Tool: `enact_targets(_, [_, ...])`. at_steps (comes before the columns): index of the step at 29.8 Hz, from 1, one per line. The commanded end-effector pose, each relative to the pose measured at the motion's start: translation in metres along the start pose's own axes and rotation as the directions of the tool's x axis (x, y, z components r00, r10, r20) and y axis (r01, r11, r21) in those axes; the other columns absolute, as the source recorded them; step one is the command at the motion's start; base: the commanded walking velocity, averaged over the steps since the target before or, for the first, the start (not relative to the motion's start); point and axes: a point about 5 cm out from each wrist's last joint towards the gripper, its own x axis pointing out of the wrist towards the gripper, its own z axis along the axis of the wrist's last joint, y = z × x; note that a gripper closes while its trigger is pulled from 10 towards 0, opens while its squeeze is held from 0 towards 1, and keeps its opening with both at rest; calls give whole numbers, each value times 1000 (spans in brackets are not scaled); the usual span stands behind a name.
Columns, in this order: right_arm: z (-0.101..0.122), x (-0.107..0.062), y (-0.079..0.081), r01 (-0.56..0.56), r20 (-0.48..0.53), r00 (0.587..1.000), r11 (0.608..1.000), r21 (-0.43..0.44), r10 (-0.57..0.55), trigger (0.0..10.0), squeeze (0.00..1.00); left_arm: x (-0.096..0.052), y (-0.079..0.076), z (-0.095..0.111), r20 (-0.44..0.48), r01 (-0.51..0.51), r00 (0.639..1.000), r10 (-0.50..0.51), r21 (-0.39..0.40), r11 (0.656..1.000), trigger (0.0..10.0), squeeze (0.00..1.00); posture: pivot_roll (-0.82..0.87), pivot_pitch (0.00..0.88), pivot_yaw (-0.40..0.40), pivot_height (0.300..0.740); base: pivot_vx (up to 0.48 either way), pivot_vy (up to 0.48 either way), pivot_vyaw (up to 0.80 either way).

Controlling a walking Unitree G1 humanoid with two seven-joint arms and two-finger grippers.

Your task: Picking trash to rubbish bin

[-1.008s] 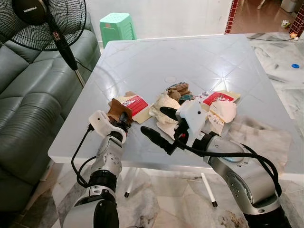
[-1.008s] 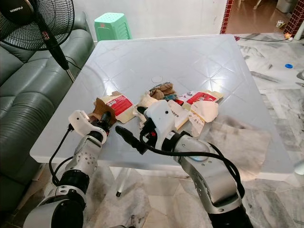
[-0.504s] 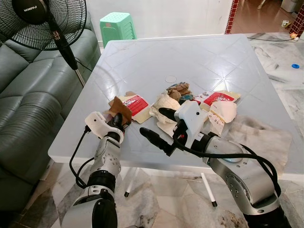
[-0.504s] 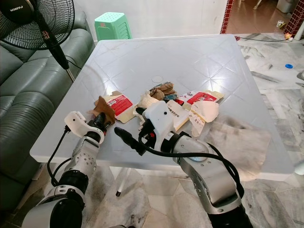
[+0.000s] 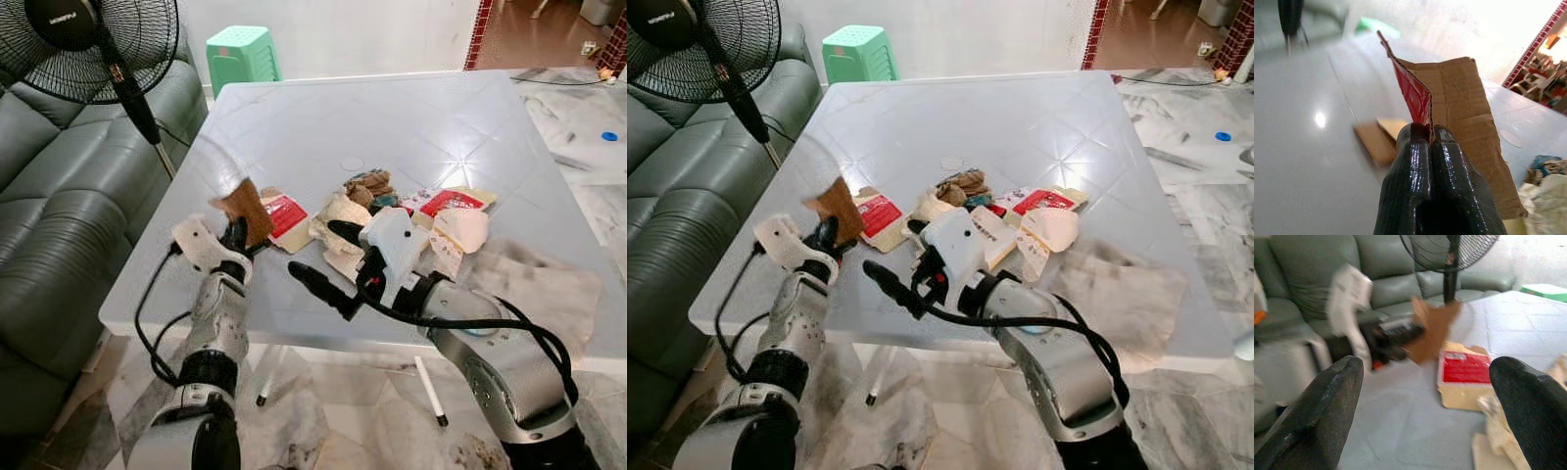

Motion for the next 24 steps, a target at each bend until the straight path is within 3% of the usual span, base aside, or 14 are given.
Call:
enact_targets(1, [0,1,-7,44,0,999,999,-15,-44,10000,220,-4,3,11,53,8,998,-13,96,995,0,0,-89,41,78,740,0,0,0])
enact_targets(5, [-7,5,-14,89,-11,996,995,-42,-89,10000,224,-16,8,19,108,9,994,-32,202,979,0,0,-57,43,73,740,0,0,0])
enact_targets(7, [-15,10,-25,161,-21,987,985,-67,-162,10000,224,-30,14,15,105,4,994,-33,265,964,0,0,-40,41,70,740,0,0,0])
enact_targets(10, [-19,14,-35,224,-13,973,962,-157,-229,10000,224,-45,17,11,93,2,995,-30,294,956,0,0,-28,42,67,740,0,0,0])
enact_targets(14, [-21,19,-48,302,23,953,944,-131,-302,10000,259,-60,17,9,83,25,995,-56,337,941,0,0,5,47,61,740,0,0,0])
enact_targets(15, [-20,24,-51,311,40,950,941,-131,-308,10000,451,-70,18,6,67,30,996,-59,368,929,0,0,26,50,55,740,0,0,0])
enact_targets(16, [-20,24,-51,311,40,950,941,-131,-308,10000,451,-70,18,6,67,30,996,-59,368,929,0,0,26,50,55,740,0,0,0])
enact_targets(19, [-21,36,-57,322,56,947,933,-164,-317,10000,275,-86,24,2,48,0,999,-19,367,930,0,0,48,59,49,740,0,0,0])
enact_targets(20, [-21,38,-58,322,64,947,931,-173,-316,10000,357,-88,24,3,47,0,999,-18,370,929,0,0,60,62,48,740,0,0,0])
enact_targets(21, [-21,40,-59,323,70,947,929,-181,-315,10000,357,-90,24,3,46,0,999,-18,371,929,0,0,63,62,47,740,0,0,0])
enact_targets(22, [-22,43,-62,347,83,938,917,-197,-337,10000,1000,-94,23,4,39,4,999,-20,370,929,0,0,71,64,45,740,0,0,0])
enact_targets(24, [-23,47,-62,339,85,941,921,-191,-329,10000,1000,-98,22,5,32,12,999,-26,378,926,0,0,82,68,44,740,0,0,0])
